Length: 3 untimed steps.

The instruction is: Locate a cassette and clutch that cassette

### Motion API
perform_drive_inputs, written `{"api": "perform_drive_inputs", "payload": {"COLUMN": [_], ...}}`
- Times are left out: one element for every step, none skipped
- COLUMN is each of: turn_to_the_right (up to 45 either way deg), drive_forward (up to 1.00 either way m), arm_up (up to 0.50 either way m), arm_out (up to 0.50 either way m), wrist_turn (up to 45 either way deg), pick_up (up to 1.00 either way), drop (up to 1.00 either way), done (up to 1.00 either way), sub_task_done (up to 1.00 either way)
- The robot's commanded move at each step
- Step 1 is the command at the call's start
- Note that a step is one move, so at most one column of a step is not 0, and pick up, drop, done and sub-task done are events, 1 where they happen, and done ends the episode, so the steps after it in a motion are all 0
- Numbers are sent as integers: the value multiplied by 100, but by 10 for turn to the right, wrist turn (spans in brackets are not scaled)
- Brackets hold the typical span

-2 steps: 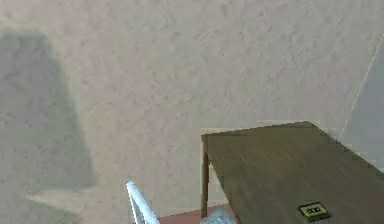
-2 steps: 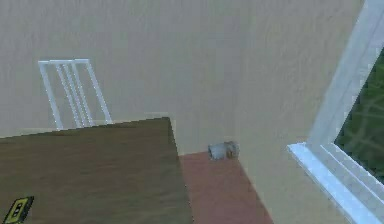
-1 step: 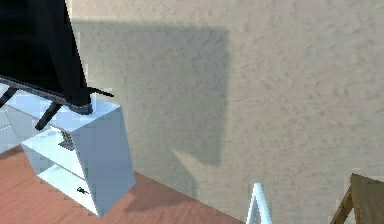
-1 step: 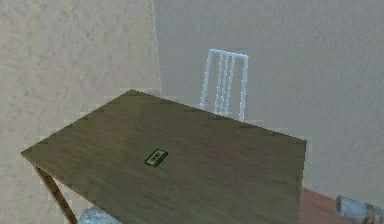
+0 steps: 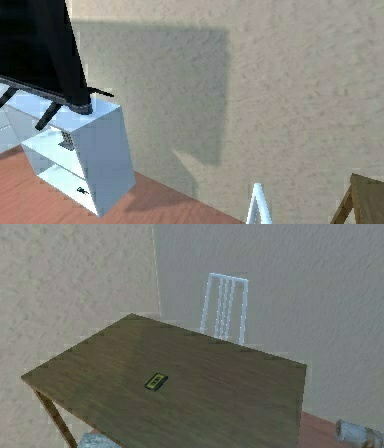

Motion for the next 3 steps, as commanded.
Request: {"api": "perform_drive_inputs", "payload": {"turn_to_the_right": [0,0,0], "drive_forward": [0,0,0], "arm_up": [34,0,0], "arm_out": [0,38,0], "wrist_turn": [0,0,450], "pick_up": [0,0,0], "drop": [0,0,0], "done": [0,0,0], "sub_task_done": [0,0,0]}}
